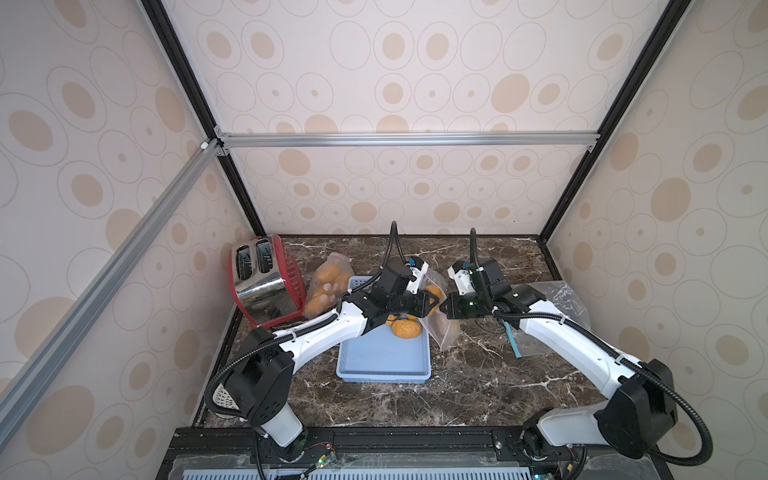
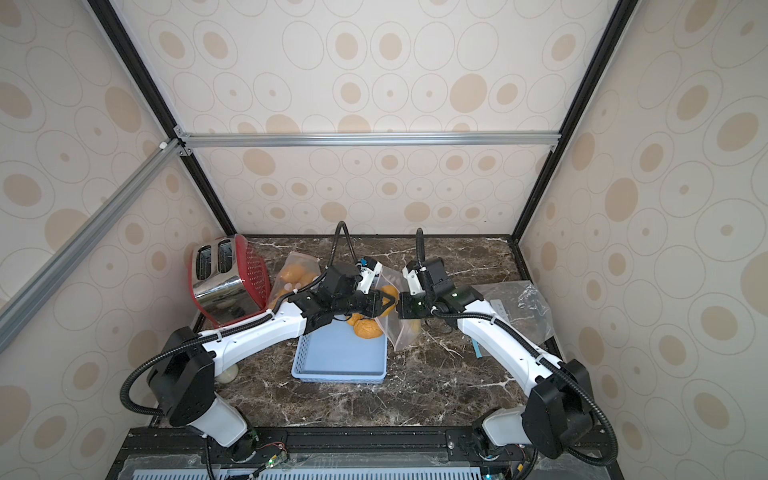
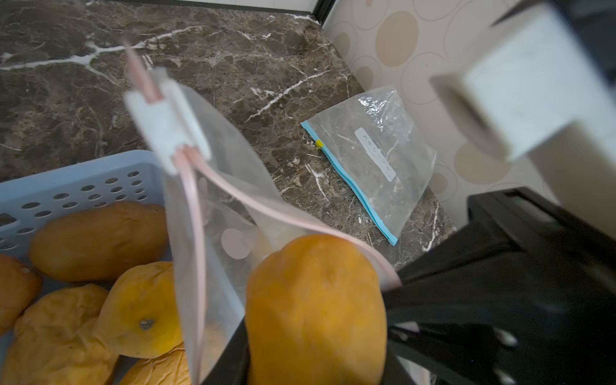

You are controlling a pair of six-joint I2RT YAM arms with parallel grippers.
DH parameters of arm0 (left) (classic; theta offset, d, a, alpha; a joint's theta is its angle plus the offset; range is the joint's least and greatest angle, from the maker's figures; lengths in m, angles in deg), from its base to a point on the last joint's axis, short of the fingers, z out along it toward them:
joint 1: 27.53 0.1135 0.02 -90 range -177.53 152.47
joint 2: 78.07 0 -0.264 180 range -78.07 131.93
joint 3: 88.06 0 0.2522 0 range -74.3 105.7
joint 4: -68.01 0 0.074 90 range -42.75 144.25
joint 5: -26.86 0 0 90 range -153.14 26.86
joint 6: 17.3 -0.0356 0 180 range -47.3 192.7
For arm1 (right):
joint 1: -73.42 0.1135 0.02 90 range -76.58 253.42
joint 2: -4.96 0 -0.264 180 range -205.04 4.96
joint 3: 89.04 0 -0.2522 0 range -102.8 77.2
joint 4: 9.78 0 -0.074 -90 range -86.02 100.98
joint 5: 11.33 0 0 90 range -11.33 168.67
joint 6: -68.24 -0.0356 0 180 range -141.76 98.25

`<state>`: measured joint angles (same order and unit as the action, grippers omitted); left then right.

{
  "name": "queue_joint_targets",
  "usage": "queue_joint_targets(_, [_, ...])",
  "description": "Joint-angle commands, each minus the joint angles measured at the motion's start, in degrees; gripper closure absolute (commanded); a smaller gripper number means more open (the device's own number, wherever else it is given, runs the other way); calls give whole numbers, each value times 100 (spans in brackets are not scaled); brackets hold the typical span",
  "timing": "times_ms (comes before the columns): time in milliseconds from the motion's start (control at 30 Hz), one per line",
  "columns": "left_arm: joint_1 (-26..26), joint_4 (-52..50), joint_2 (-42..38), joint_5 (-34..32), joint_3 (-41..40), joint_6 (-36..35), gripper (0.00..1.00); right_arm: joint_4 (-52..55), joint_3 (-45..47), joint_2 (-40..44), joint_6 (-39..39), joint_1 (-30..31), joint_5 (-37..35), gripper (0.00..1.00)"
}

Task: Put the potatoes into a zipper bag and zip it
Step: Place the potato into the zipper food storage bag.

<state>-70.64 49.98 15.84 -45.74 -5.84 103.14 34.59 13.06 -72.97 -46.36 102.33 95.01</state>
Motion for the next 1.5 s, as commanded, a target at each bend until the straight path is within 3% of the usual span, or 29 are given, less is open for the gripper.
queue_joint_targets(0, [25,-494,213,-202,429,89,58,1,44,163,-37,23,132,100])
queue_joint_targets(333, [27,-730,282,152,892,-33,33,-24,13,119,-87,23,139,100])
queue_joint_targets(633, [39,-1252,-212,107,1334,-497,29,139,-195,150,-191,15,78,100])
queue_joint_targets(933, [203,-1262,-1540,-382,333,-884,21,486,-479,363,-326,-24,8,100])
queue_joint_targets(1067, [427,-1250,-1843,-643,-403,-925,19,650,-544,504,-262,-24,-343,100])
queue_joint_targets(1267, [500,-952,-1544,-524,-1135,-1043,17,297,-197,454,-203,-25,-514,100])
queue_joint_targets(1467, [563,-922,-804,-740,-1022,-982,17,56,147,299,-76,-28,-733,100])
